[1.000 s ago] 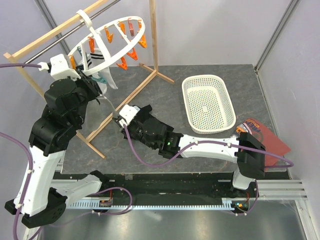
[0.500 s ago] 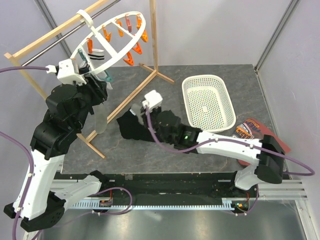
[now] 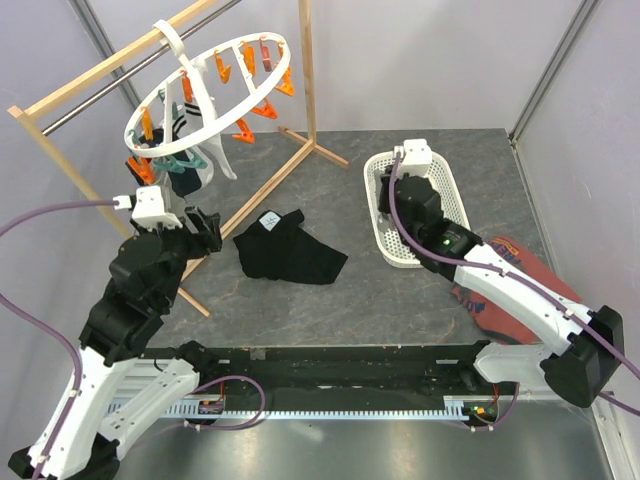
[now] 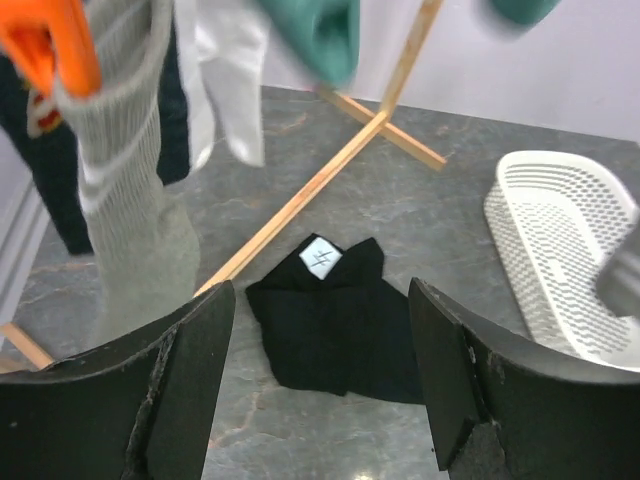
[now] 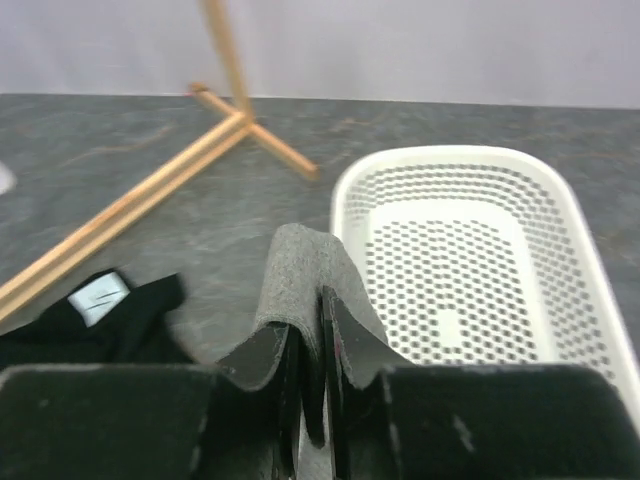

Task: Remove the socks clipped to the hanger

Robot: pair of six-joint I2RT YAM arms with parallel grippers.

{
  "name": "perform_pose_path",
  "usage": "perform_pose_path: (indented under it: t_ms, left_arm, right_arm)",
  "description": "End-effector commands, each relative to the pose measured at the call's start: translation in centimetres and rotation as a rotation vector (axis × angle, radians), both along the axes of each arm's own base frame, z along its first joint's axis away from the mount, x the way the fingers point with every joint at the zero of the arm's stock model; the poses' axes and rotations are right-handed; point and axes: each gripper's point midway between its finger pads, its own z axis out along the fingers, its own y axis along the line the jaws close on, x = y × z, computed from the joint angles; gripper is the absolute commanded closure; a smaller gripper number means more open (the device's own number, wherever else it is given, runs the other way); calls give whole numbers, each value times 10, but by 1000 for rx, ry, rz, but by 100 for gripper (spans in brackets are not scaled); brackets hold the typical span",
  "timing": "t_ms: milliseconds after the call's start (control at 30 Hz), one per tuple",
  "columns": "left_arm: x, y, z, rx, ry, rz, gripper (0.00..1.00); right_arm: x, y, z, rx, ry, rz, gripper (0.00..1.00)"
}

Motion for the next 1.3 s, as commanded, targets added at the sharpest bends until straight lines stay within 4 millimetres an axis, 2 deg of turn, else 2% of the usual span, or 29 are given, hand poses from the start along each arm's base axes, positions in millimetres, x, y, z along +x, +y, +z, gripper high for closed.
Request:
perform_pose_path:
  t_ms: [0,67,133,167,200,267,300,333,367,433,567,600,667,700,867,967,1000,1067,1100,1267]
  left_arm:
    - [5,20,-2,30,-107,99,22]
    - [8,26,-13,62,-127,130,22]
    - [7,34,-16,83,-156,165,22]
    - [8,41,-25,112,-144,207,21]
    - [10,43,-23,116,-158,225,21]
    - [14,47,-32,172,-148,247,20]
    - [17,47,-31,183,-154,256,20]
    - [21,47,-38,205,-137,264,20]
    - [22,49,-40,263,-125,265,19]
    - [27,55,-46,337,-108,302,19]
    - [34,62,-48,390,-138,336,18]
    - [36,63,-49,397,-147,336,18]
    - [41,67,-50,389,-177,348,18]
    - [43,66,-52,389,-183,339,18]
    - [61,58,-58,393,-174,285,18]
    - [78,61,-67,398,-131,300,19]
    - [82,63,-62,388,-137,299,19]
    - [90,65,-65,396,-110,310,21]
    - [93,68,-58,394,-114,324,22]
    - [104,65,-51,450,-107,302,27]
  right_arm:
    - [17,-46,-13,-11,55,-102,80]
    - [30,-63,-24,1,86,-133,78]
    - [43,-70,-40,-3,124,-145,77]
    - [53,-81,-43,5,138,-158,76]
    - [58,-85,-47,7,150,-165,76]
    - [70,-99,-59,13,183,-193,65]
    - [73,-101,-62,17,193,-195,53]
    - [75,-103,-66,21,211,-192,46]
    - [76,-106,-65,33,211,-192,41]
    - [73,-98,-56,57,194,-140,30]
    - [62,-91,-50,83,183,-85,11]
    - [59,-92,-43,97,169,-81,3]
    - [53,-87,-41,116,169,-49,2]
    - [49,-85,-34,132,154,-35,2]
    - [36,-70,-18,177,134,64,2]
    - [27,-69,5,198,89,95,2]
    - [25,-68,12,205,74,101,2]
    - [19,-67,23,217,48,126,2]
    - [18,-66,26,218,41,131,2]
    - [13,-69,35,216,17,135,2]
